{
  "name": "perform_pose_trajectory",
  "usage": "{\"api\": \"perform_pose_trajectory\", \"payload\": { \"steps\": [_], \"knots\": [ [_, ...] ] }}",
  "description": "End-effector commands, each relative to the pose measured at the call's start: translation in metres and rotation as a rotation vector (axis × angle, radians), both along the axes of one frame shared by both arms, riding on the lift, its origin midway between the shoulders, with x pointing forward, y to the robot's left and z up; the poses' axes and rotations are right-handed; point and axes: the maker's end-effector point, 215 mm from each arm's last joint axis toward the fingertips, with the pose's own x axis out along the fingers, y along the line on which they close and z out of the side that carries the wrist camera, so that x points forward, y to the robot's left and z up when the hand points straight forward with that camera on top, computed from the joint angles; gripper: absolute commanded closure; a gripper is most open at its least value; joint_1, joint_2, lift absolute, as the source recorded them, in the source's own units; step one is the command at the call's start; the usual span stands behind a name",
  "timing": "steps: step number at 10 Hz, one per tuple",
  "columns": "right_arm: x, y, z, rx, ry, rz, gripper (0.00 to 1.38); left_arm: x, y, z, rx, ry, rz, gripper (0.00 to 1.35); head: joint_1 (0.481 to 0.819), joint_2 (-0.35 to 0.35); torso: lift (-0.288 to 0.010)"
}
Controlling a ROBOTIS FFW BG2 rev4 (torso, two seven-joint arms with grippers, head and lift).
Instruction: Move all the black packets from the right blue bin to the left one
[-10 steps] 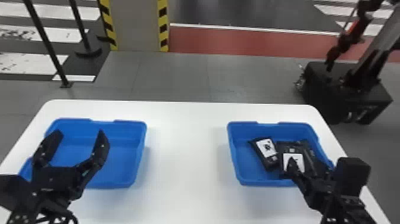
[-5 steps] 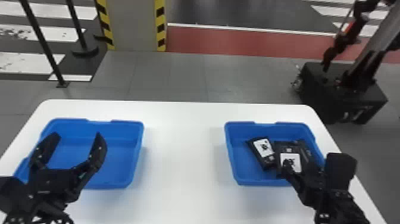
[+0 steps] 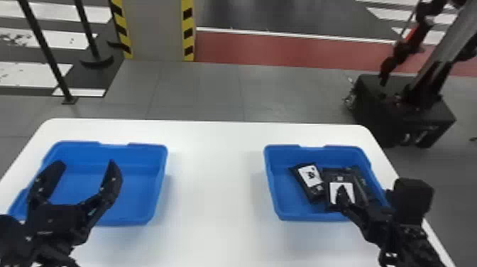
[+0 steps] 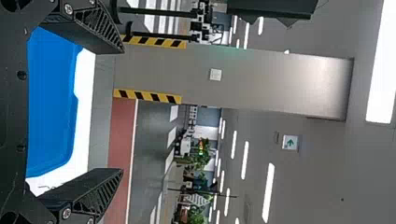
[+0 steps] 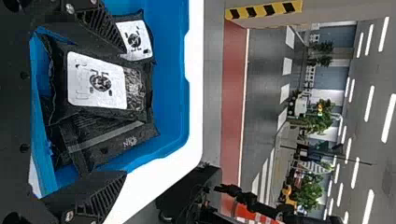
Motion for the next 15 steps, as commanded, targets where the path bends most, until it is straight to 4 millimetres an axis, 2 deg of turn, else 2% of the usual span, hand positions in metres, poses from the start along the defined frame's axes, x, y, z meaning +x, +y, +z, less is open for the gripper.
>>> {"api": "perform_pose_trajectory", "payload": {
  "steps": [1, 3, 9, 10, 12, 13, 14, 15],
  "knots": [
    [0.001, 0.000, -0.011, 0.024, 0.016, -0.003, 0.00, 0.000, 0.000, 0.001, -0.004, -0.004, 0.002, 0.12, 0.695, -0.108, -0.110],
    [0.011, -0.003, -0.016, 0.029, 0.017, -0.004, 0.00, -0.002, 0.001, 0.002, -0.006, -0.009, 0.005, 0.12, 0.695, -0.108, -0.110],
    [0.040, 0.001, -0.057, 0.093, 0.075, 0.033, 0.00, -0.009, 0.003, -0.001, -0.012, -0.008, 0.006, 0.12, 0.695, -0.104, -0.110],
    [0.044, 0.002, -0.053, 0.095, 0.050, 0.040, 0.00, -0.009, 0.004, 0.000, -0.014, -0.011, 0.007, 0.12, 0.695, -0.102, -0.110],
    [0.048, 0.002, -0.060, 0.095, 0.065, 0.048, 0.21, -0.010, 0.003, 0.000, -0.016, -0.011, 0.005, 0.12, 0.695, -0.097, -0.110],
    [0.045, 0.007, -0.068, 0.121, 0.093, 0.055, 0.56, -0.009, 0.002, 0.001, -0.018, -0.014, 0.002, 0.12, 0.695, -0.095, -0.110],
    [0.038, 0.011, -0.080, 0.155, 0.137, 0.054, 1.05, -0.008, 0.001, 0.002, -0.018, -0.019, 0.001, 0.12, 0.695, -0.094, -0.110],
    [0.029, 0.018, -0.092, 0.191, 0.181, 0.057, 1.13, -0.007, 0.001, 0.004, -0.018, -0.023, 0.001, 0.12, 0.695, -0.092, -0.110]
  ]
}}
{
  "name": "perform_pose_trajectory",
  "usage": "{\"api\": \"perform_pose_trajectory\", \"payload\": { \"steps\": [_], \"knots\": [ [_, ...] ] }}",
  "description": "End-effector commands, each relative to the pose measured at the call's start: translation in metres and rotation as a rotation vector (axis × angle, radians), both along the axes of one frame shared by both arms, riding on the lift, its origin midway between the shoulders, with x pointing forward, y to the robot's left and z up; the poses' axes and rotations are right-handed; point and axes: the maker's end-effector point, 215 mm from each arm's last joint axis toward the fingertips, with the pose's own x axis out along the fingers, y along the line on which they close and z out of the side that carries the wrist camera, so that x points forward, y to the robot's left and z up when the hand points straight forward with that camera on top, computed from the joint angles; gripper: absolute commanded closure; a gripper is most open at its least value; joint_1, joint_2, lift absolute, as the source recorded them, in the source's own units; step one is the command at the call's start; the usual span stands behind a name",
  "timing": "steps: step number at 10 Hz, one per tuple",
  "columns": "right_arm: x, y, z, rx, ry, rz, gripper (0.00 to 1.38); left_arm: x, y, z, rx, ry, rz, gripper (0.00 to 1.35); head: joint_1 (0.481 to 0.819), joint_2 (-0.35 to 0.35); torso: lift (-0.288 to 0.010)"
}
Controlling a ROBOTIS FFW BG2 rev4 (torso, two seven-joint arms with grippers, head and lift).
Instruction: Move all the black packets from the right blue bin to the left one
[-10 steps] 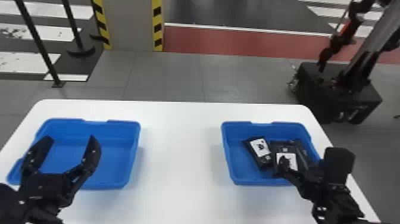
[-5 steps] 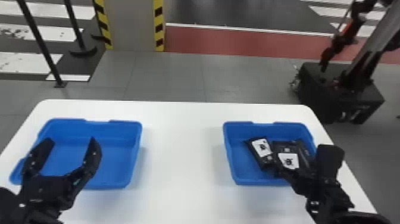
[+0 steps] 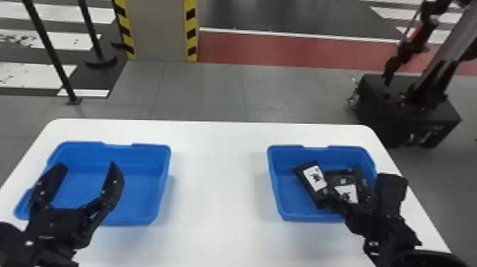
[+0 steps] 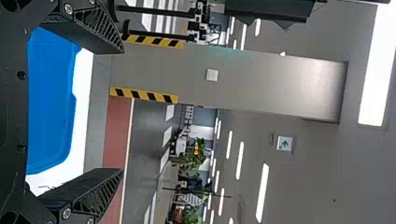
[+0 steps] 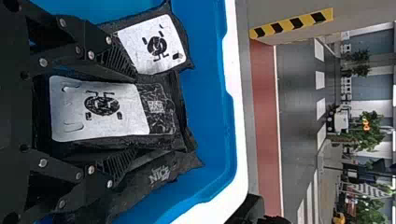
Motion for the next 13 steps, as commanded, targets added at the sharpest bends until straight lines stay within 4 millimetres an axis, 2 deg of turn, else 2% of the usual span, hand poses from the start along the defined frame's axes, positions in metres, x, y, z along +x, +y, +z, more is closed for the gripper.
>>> {"api": "perform_pose_trajectory", "payload": {
  "steps": [1, 2, 3, 4, 6, 8, 9, 10, 11, 12, 13],
  "knots": [
    [-0.011, 0.007, -0.015, 0.039, 0.048, 0.005, 1.29, 0.000, 0.000, 0.002, -0.003, -0.008, 0.002, 0.12, 0.695, -0.090, -0.110],
    [-0.012, 0.014, -0.007, 0.064, 0.020, 0.007, 1.28, 0.000, 0.000, 0.003, -0.003, -0.010, 0.002, 0.12, 0.695, -0.083, -0.110],
    [-0.009, 0.019, 0.014, 0.067, -0.024, 0.018, 1.28, 0.001, -0.001, 0.004, -0.003, -0.013, 0.001, 0.12, 0.695, -0.077, -0.110],
    [-0.004, 0.029, 0.037, 0.084, -0.086, 0.035, 1.28, 0.002, -0.001, 0.009, -0.005, -0.025, 0.001, 0.12, 0.695, -0.069, -0.110],
    [0.020, 0.045, 0.093, 0.148, -0.297, 0.074, 1.28, 0.004, -0.003, 0.012, -0.007, -0.035, -0.001, 0.12, 0.695, -0.051, -0.110],
    [0.037, 0.075, 0.143, 0.249, -0.422, 0.194, 1.28, 0.005, -0.005, 0.011, -0.020, -0.031, -0.006, 0.12, 0.695, -0.023, -0.110],
    [0.047, 0.098, 0.159, 0.293, -0.441, 0.315, 1.28, 0.006, -0.013, 0.012, -0.073, -0.032, -0.021, 0.12, 0.695, -0.002, -0.110],
    [0.064, 0.119, 0.159, 0.330, -0.406, 0.459, 1.28, 0.017, -0.033, 0.011, -0.151, -0.015, -0.087, 0.11, 0.695, 0.011, -0.110],
    [0.076, 0.141, 0.155, 0.361, -0.348, 0.587, 1.28, 0.032, -0.061, 0.015, -0.233, 0.005, -0.189, 0.11, 0.695, 0.028, -0.110],
    [0.086, 0.164, 0.159, 0.380, -0.320, 0.677, 1.28, 0.044, -0.088, 0.023, -0.269, 0.019, -0.293, 0.11, 0.695, 0.023, -0.110],
    [0.093, 0.183, 0.162, 0.407, -0.297, 0.751, 1.28, 0.047, -0.108, 0.033, -0.284, 0.045, -0.370, 0.11, 0.695, 0.011, -0.110]
  ]
}}
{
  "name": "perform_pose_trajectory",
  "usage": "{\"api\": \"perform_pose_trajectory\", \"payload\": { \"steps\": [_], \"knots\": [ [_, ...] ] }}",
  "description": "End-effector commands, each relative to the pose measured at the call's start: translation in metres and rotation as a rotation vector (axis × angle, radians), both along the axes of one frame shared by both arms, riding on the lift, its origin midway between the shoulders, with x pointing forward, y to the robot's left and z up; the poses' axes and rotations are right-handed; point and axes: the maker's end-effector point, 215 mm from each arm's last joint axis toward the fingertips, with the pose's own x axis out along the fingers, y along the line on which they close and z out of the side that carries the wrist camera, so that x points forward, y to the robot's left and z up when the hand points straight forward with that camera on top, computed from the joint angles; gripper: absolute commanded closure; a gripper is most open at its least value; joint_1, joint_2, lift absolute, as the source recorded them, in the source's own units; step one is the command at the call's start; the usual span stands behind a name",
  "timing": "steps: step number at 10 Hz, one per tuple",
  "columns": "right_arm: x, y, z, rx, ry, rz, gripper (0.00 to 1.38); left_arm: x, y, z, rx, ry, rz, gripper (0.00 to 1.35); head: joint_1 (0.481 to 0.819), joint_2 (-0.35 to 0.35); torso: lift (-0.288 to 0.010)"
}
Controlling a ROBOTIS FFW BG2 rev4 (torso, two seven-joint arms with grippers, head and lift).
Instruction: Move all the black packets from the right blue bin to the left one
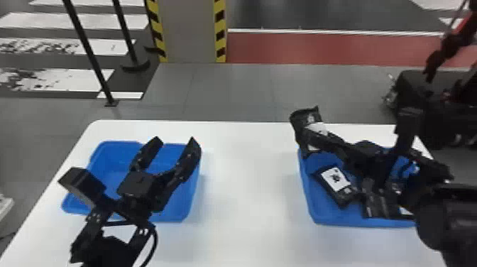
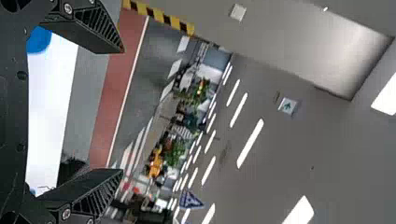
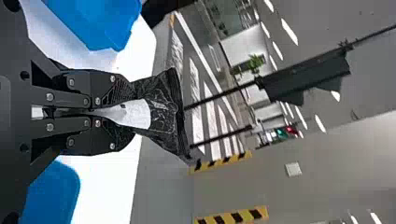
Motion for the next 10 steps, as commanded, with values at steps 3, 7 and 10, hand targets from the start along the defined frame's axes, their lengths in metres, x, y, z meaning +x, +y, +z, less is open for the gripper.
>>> {"api": "perform_pose_trajectory", "payload": {
  "steps": [3, 7, 10],
  "knots": [
    [-0.003, 0.087, 0.021, -0.005, 0.058, 0.278, 1.28, -0.004, -0.046, 0.011, -0.024, 0.118, -0.214, 0.12, 0.695, 0.018, -0.110],
    [-0.047, 0.179, 0.033, 0.043, 0.108, 0.526, 1.28, -0.010, -0.060, -0.006, -0.047, 0.206, -0.290, 0.12, 0.695, 0.095, -0.110],
    [-0.065, 0.205, 0.026, 0.040, 0.146, 0.603, 1.28, -0.006, -0.051, 0.009, -0.070, 0.164, -0.271, 0.12, 0.695, 0.156, -0.110]
  ]
}}
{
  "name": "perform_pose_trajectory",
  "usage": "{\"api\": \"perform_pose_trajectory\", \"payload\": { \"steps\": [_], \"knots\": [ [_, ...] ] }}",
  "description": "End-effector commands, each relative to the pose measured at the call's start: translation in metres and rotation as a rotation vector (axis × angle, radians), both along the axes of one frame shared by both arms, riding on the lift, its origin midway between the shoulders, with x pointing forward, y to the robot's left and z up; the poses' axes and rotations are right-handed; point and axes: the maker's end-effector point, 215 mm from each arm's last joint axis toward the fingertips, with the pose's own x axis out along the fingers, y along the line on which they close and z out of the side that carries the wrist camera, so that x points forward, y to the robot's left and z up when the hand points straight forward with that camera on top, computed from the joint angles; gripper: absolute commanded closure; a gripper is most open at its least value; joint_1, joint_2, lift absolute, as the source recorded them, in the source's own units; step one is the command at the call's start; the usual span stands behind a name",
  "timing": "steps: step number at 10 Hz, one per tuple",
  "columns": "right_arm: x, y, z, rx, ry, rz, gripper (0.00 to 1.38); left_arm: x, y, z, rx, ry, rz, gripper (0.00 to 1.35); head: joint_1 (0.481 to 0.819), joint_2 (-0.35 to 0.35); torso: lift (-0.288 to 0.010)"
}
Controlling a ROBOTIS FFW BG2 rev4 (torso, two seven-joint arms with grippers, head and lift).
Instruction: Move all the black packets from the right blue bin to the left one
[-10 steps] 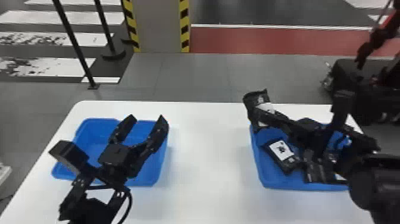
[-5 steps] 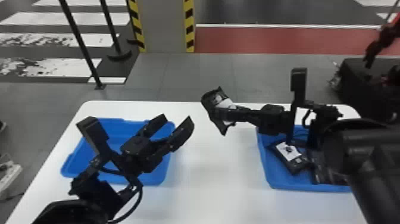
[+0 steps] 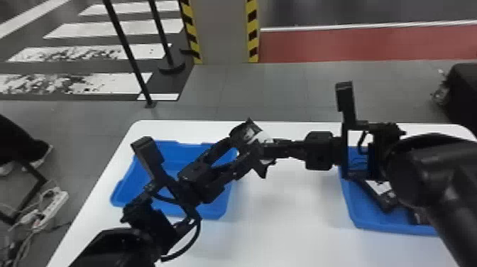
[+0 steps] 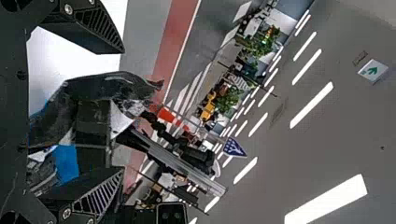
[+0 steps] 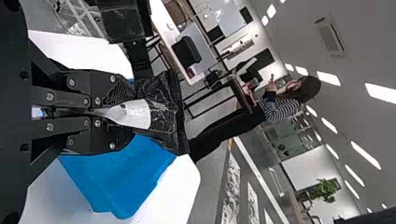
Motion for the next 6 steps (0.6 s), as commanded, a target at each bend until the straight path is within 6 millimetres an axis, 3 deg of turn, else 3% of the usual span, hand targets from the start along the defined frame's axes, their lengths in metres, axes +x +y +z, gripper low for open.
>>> {"api": "perform_pose_trajectory", "payload": {
  "steps": [1, 3, 6],
  "knots": [
    [-0.008, 0.008, -0.004, 0.000, 0.016, 0.023, 1.28, 0.004, 0.017, 0.012, -0.008, -0.051, 0.057, 0.12, 0.695, 0.172, -0.110],
    [-0.018, 0.019, -0.007, 0.009, 0.037, 0.054, 1.28, 0.005, 0.020, 0.007, 0.000, -0.033, 0.070, 0.12, 0.695, 0.202, -0.110],
    [-0.012, 0.023, 0.005, 0.013, 0.015, 0.057, 1.28, 0.004, 0.018, -0.001, 0.001, -0.003, 0.067, 0.14, 0.695, 0.216, -0.110]
  ]
}}
